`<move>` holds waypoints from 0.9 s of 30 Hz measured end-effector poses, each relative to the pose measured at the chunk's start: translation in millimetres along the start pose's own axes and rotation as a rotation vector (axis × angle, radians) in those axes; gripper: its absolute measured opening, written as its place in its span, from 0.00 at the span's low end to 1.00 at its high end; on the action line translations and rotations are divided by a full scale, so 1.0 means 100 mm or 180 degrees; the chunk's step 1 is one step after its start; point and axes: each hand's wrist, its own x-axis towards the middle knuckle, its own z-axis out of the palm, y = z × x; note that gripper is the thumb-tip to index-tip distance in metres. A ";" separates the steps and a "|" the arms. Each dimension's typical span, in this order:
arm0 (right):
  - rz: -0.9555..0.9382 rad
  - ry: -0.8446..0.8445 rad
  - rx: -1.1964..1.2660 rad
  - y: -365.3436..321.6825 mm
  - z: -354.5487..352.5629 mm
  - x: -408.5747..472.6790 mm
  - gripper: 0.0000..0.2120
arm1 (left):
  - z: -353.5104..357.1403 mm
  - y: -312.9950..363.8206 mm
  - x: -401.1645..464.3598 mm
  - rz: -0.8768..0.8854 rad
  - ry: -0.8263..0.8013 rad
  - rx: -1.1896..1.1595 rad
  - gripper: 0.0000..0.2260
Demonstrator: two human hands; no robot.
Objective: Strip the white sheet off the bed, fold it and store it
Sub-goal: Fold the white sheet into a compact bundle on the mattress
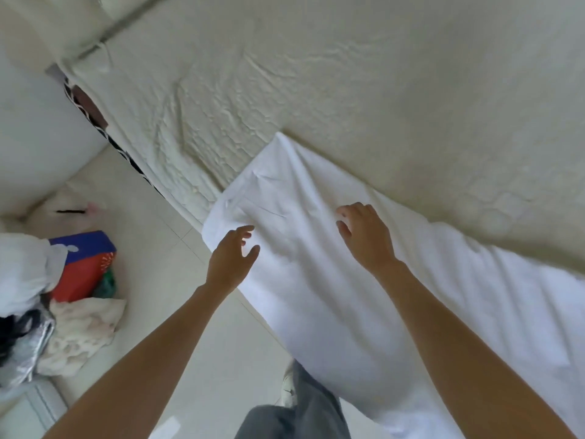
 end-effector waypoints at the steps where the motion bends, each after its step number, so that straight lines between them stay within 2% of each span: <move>1: 0.0029 -0.0034 0.0003 -0.02 0.06 0.24 0.13 | 0.00 -0.04 0.24 -0.0098 0.0032 0.0019 0.20; 7: 0.0089 -0.0253 -0.0151 -0.05 0.75 1.50 0.13 | 0.12 -0.55 1.48 -0.0909 -0.0217 0.0039 0.36; 12: 0.0219 -0.0567 -0.0214 0.03 1.27 2.33 0.18 | 0.26 -1.02 2.10 -0.0967 -0.0406 0.0627 0.52; 15: 0.0527 -0.0784 -0.0439 0.12 1.53 2.72 0.25 | 0.38 -1.12 2.26 -0.0942 -0.0436 0.0919 0.56; 18: 0.0992 -0.1279 -0.0814 0.21 1.75 2.94 0.35 | 0.41 -1.09 2.36 -0.0861 -0.0793 0.0987 0.47; 20: 0.1245 -0.1419 -0.1041 0.24 1.81 2.97 0.36 | 0.35 -1.06 2.41 -0.0789 -0.1145 0.0986 0.34; 22: 0.1067 -0.1137 -0.1078 0.25 1.82 2.94 0.24 | 0.23 -0.98 2.41 -0.0480 -0.1302 0.0988 0.21; 24: 0.0816 -0.0661 -0.0964 0.20 1.74 2.93 0.16 | 0.09 -0.90 2.41 -0.0343 -0.1393 0.0683 0.18; 27: 0.0679 -0.0065 -0.0898 0.08 1.47 2.94 0.13 | -0.18 -0.68 2.41 -0.0135 -0.1415 0.0235 0.14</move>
